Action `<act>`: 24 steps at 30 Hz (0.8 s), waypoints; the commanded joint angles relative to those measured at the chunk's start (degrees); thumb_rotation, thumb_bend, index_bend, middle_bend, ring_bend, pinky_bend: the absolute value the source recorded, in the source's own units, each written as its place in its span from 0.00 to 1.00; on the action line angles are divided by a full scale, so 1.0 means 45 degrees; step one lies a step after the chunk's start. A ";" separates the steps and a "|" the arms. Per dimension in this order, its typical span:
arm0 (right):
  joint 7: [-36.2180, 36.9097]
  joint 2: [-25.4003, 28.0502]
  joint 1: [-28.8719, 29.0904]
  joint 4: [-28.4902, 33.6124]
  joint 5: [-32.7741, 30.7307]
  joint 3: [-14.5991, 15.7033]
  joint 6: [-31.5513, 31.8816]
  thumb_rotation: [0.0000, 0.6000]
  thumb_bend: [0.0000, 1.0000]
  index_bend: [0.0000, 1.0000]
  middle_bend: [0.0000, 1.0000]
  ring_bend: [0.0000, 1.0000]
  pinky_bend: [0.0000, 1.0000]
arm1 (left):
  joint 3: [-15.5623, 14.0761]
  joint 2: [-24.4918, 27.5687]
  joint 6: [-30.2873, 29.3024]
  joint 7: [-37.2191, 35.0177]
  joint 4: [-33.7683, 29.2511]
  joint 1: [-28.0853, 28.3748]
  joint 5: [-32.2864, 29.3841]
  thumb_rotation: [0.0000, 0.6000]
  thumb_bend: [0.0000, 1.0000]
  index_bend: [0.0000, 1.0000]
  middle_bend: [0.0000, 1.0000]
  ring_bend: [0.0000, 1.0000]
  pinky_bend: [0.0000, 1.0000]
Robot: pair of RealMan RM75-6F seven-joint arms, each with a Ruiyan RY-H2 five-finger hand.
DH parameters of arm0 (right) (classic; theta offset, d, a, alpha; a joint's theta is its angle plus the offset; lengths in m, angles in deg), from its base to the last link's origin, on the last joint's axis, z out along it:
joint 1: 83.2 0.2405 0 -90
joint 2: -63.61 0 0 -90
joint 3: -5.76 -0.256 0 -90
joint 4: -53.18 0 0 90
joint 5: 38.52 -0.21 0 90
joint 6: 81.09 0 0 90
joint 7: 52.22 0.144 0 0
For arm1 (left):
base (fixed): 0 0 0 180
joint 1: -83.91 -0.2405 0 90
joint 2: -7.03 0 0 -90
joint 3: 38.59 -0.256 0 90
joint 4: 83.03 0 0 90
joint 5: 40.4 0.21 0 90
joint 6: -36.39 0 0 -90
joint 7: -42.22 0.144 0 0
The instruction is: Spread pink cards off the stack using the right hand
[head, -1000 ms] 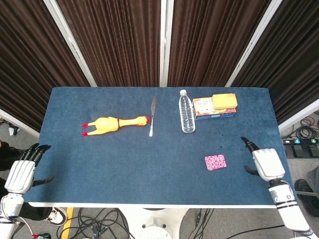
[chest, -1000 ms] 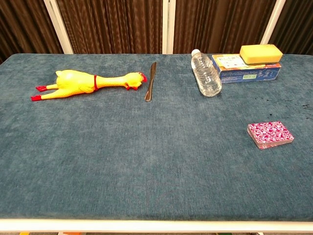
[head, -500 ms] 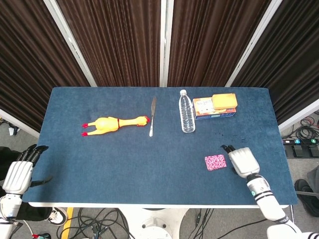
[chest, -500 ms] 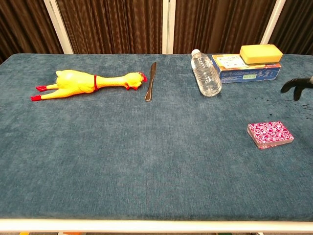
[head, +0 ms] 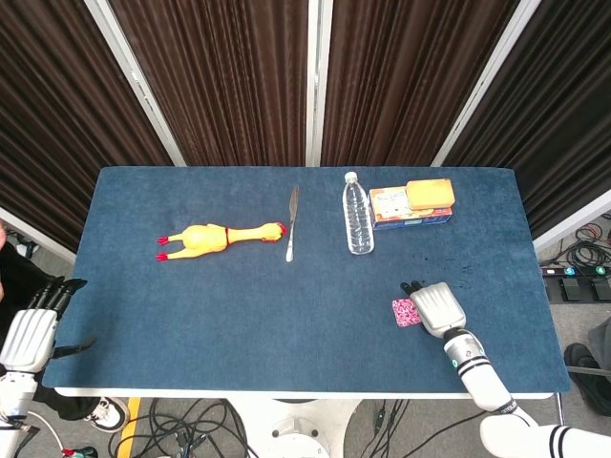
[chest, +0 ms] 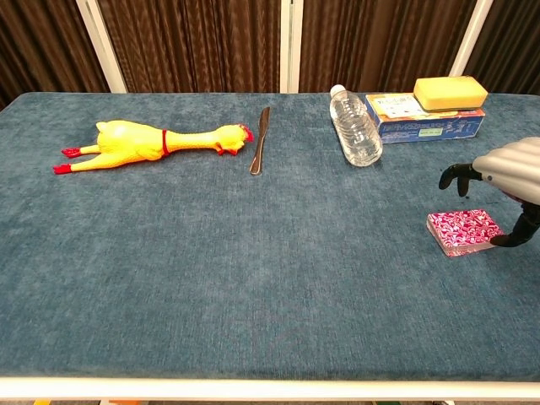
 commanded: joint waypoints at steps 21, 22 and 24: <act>0.1102 -0.0463 0.0193 -0.0878 0.0232 0.0388 0.0231 1.00 0.09 0.28 0.33 0.83 0.92 | -0.0002 -0.0067 0.0076 -0.0140 0.0156 0.0005 -0.0001 1.00 0.03 0.16 0.16 0.06 0.18; 0.1118 -0.0477 0.0201 -0.0894 0.0231 0.0398 0.0230 1.00 0.09 0.28 0.33 0.83 0.92 | -0.0005 -0.0066 0.0078 -0.0139 0.0154 0.0004 0.0002 1.00 0.03 0.16 0.16 0.06 0.18; 0.1143 -0.0493 0.0223 -0.0911 0.0219 0.0427 0.0209 1.00 0.09 0.28 0.33 0.83 0.92 | -0.0008 -0.0067 0.0079 -0.0131 0.0151 0.0004 0.0006 1.00 0.03 0.16 0.15 0.06 0.18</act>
